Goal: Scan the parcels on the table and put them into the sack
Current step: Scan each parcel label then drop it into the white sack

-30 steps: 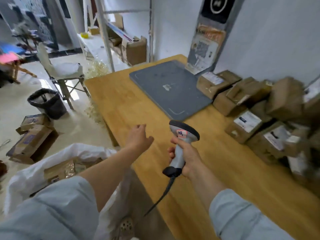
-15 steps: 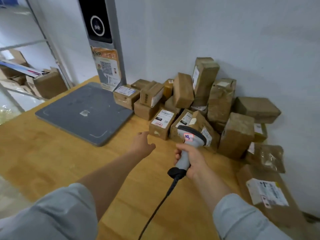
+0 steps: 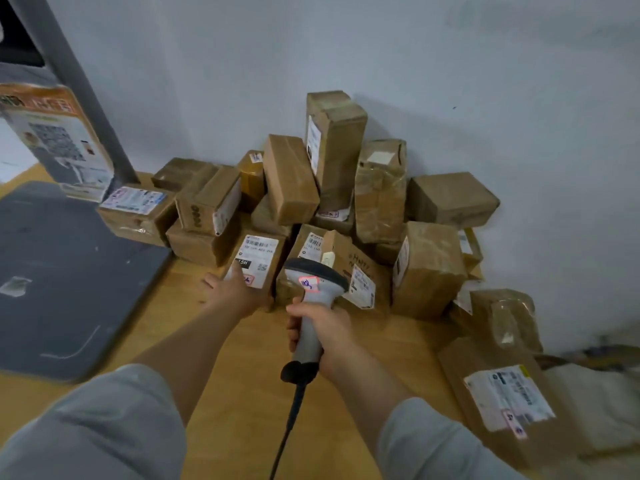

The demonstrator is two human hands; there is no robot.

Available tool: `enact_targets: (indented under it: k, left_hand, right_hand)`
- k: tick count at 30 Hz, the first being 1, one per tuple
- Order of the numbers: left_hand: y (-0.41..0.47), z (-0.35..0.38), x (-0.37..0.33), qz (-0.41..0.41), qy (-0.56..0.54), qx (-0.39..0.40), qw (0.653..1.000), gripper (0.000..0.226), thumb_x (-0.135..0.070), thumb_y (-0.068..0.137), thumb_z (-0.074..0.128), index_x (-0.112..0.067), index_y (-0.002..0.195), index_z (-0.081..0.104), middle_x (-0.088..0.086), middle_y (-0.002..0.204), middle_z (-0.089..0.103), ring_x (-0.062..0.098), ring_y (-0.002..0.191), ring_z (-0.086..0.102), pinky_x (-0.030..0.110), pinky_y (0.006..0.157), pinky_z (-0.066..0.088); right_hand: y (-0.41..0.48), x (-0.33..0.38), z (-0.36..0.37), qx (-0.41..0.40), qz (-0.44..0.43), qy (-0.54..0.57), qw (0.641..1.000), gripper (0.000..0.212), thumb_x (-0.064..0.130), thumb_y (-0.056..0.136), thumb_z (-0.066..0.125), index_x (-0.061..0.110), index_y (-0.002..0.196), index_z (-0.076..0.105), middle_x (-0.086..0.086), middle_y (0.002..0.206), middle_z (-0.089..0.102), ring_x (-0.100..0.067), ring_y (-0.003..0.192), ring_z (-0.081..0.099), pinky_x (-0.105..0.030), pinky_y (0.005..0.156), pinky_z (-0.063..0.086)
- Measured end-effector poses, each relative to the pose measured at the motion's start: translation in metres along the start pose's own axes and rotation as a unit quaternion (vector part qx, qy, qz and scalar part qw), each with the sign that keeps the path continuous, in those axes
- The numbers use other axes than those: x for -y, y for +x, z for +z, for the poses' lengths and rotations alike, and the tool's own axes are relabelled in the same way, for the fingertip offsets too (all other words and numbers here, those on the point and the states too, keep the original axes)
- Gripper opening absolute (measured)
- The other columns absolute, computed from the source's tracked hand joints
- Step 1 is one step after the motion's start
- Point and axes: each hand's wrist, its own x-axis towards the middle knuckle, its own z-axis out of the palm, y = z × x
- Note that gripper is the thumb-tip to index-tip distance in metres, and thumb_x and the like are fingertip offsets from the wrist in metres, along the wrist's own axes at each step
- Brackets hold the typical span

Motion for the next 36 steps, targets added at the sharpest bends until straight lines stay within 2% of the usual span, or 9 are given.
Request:
enact_targets:
  k: [2,7,13,22,26,29,31,33,36]
  left_hand:
    - [0.014,0.003,-0.003,-0.01,-0.005,0.008,1.0,0.118,-0.055,0.067,0.077,-0.031,0.152,-0.002,0.024,0.155,0.005,0.041,0.144,-0.001,0.061,0.112,0.02]
    - [0.025,0.014,-0.004,-0.023,0.001,-0.013,1.0,0.113,-0.057,0.069,0.075,-0.008,0.148,0.011,0.022,0.143,0.032,0.039,0.134,0.032,0.054,0.109,0.032]
    - [-0.023,0.022,0.02,-0.038,0.033,0.032,0.998,0.135,-0.054,0.066,0.079,0.002,0.148,-0.012,0.025,0.149,0.019,0.038,0.139,0.023,0.044,0.115,0.026]
    - [-0.147,0.038,0.104,-0.067,-0.036,0.113,0.991,0.141,-0.055,0.063,0.082,-0.003,0.149,-0.017,0.023,0.152,0.01,0.038,0.143,0.014,0.045,0.116,0.021]
    - [-0.161,0.042,0.126,-0.111,-0.276,0.106,0.949,0.104,-0.038,0.079,0.076,-0.013,0.154,0.009,0.017,0.15,0.025,0.035,0.135,0.035,0.045,0.109,0.037]
    - [-0.169,0.043,0.134,-0.116,-0.42,0.088,0.896,0.055,-0.022,0.091,0.06,-0.007,0.14,0.038,0.01,0.121,0.057,0.025,0.107,0.059,0.04,0.091,0.051]
    - [-0.179,0.04,0.137,-0.126,-0.477,0.083,0.866,0.032,-0.017,0.095,0.055,-0.011,0.124,0.044,0.007,0.102,0.059,0.019,0.089,0.058,0.03,0.072,0.049]
    - [-0.188,0.033,0.142,-0.121,-0.518,0.101,0.841,0.024,-0.016,0.092,0.059,-0.018,0.112,0.045,0.006,0.097,0.06,0.017,0.083,0.057,0.027,0.065,0.046]
    - [-0.198,0.019,0.153,-0.095,-0.532,0.154,0.827,0.027,-0.011,0.085,0.066,-0.019,0.101,0.046,0.007,0.103,0.064,0.02,0.089,0.06,0.03,0.072,0.051]
  right_hand:
    - [0.009,-0.002,0.002,0.002,0.007,0.003,1.0,0.009,0.0,0.083,0.067,0.009,0.084,0.065,-0.006,0.059,0.06,-0.014,0.043,0.053,-0.023,0.047,0.046]
    - [0.021,-0.007,-0.004,0.009,0.001,0.0,1.0,0.01,0.002,0.082,0.067,0.011,0.085,0.064,-0.006,0.059,0.061,-0.014,0.045,0.054,-0.024,0.048,0.046]
    - [0.013,-0.015,-0.021,0.004,-0.004,-0.021,1.0,0.019,-0.002,0.079,0.069,0.006,0.095,0.064,-0.008,0.058,0.063,-0.014,0.044,0.055,-0.022,0.046,0.047]
    - [-0.009,-0.088,-0.042,0.0,0.045,-0.057,0.997,0.025,-0.001,0.078,0.071,0.007,0.1,0.064,-0.012,0.075,0.063,-0.022,0.062,0.058,-0.032,0.057,0.05]
    - [-0.018,-0.117,-0.037,0.0,0.062,-0.078,0.995,0.032,0.006,0.077,0.073,0.008,0.108,0.062,-0.009,0.084,0.06,-0.021,0.071,0.055,-0.03,0.056,0.043]
    - [-0.023,-0.127,-0.028,0.026,0.055,-0.06,0.996,0.027,0.003,0.079,0.07,0.008,0.104,0.062,-0.009,0.083,0.063,-0.021,0.069,0.057,-0.03,0.055,0.045]
    - [-0.027,-0.129,-0.023,0.044,0.041,-0.064,0.996,0.023,0.002,0.08,0.069,0.011,0.101,0.065,-0.009,0.087,0.067,-0.021,0.071,0.06,-0.03,0.056,0.047]
    - [-0.031,-0.13,-0.022,0.061,0.017,-0.076,0.995,0.026,0.002,0.079,0.069,0.016,0.101,0.066,-0.008,0.094,0.068,-0.02,0.076,0.061,-0.03,0.058,0.047]
    - [-0.039,-0.128,-0.023,0.078,-0.008,-0.092,0.993,0.031,0.003,0.079,0.069,0.018,0.106,0.066,-0.004,0.091,0.066,-0.018,0.078,0.06,-0.03,0.06,0.046]
